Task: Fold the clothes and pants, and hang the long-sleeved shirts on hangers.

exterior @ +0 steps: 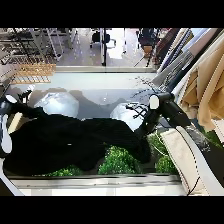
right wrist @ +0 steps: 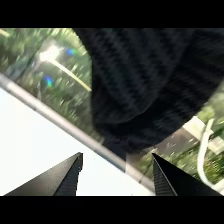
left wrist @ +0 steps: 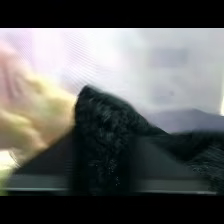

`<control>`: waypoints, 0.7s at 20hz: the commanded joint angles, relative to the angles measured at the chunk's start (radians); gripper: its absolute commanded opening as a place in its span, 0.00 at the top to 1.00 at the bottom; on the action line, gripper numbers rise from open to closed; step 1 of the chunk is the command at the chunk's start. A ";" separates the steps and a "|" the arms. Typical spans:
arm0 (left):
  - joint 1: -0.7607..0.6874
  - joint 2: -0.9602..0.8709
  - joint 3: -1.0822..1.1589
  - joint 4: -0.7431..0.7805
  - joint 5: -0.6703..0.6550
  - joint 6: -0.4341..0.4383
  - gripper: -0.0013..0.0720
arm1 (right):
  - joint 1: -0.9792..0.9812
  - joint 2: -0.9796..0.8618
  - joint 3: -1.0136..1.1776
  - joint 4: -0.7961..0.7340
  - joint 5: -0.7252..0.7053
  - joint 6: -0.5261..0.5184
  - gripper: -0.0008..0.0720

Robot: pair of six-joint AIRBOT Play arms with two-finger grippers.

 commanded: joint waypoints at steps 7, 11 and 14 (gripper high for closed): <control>0.043 0.059 0.012 -0.047 -0.172 0.129 0.95 | -0.239 -0.020 -0.133 0.089 -0.311 0.261 0.24; 0.097 0.128 0.012 -0.093 -0.171 0.128 0.95 | -0.269 -0.079 -0.256 0.168 -0.486 0.216 0.25; 0.108 0.151 0.011 -0.093 -0.179 0.128 0.95 | -0.257 -0.151 -0.257 0.260 -0.603 0.170 0.28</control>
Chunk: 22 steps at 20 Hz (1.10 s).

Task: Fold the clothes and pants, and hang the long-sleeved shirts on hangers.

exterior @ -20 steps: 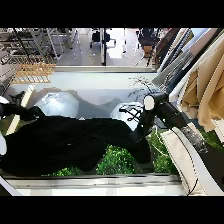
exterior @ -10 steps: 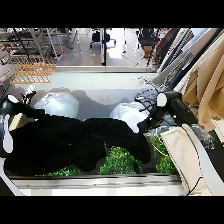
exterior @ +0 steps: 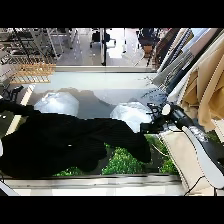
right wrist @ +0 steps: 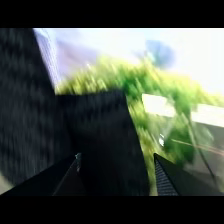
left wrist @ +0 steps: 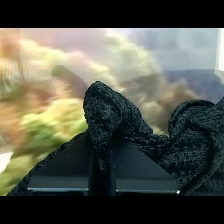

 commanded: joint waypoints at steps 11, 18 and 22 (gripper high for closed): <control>0.106 0.200 0.044 -0.128 0.089 -0.159 0.95 | 0.001 0.088 0.267 -0.121 -0.141 -0.059 0.94; 0.478 0.537 0.045 -0.595 0.239 -0.202 0.95 | -0.147 0.542 0.438 -0.260 -0.150 -0.011 0.94; 0.685 0.637 0.044 -0.840 0.230 -0.202 0.95 | -0.155 0.691 0.438 -0.257 -0.135 -0.054 0.94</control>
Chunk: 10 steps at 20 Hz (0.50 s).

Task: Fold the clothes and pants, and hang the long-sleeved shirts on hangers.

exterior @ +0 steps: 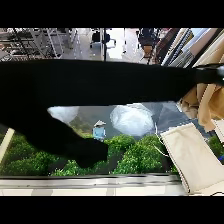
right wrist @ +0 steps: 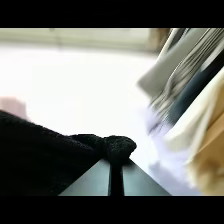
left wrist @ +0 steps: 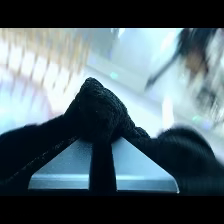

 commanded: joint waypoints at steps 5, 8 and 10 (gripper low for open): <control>0.359 0.147 0.000 -0.542 0.008 -0.002 0.95 | -0.016 0.231 0.011 0.022 0.011 -0.024 0.94; 0.410 0.152 -0.010 -0.523 -0.027 -0.003 0.95 | -0.016 0.238 0.011 0.095 0.064 -0.025 0.94; 0.383 0.152 -0.055 -0.414 -0.048 -0.003 0.95 | -0.016 0.204 0.011 0.101 0.142 -0.024 0.94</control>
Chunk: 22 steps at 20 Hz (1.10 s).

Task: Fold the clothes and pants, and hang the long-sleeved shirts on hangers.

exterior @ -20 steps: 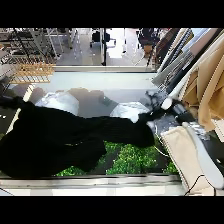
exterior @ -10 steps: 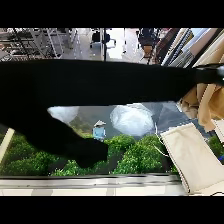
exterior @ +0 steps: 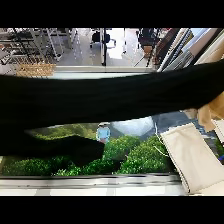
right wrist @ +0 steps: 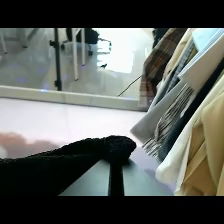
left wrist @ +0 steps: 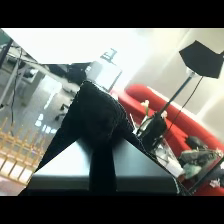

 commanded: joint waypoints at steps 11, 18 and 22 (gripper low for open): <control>-0.470 -0.293 -0.293 0.587 0.231 0.020 0.95 | 0.082 -0.473 -0.442 0.163 -0.349 0.064 0.94; -0.666 -0.621 -0.291 0.356 0.800 -0.007 0.22 | 0.114 -0.956 -0.169 0.248 -0.771 0.111 0.64; -0.585 -0.577 -0.291 0.482 0.562 0.132 0.02 | 0.096 -0.972 -0.019 0.249 -0.366 0.047 0.23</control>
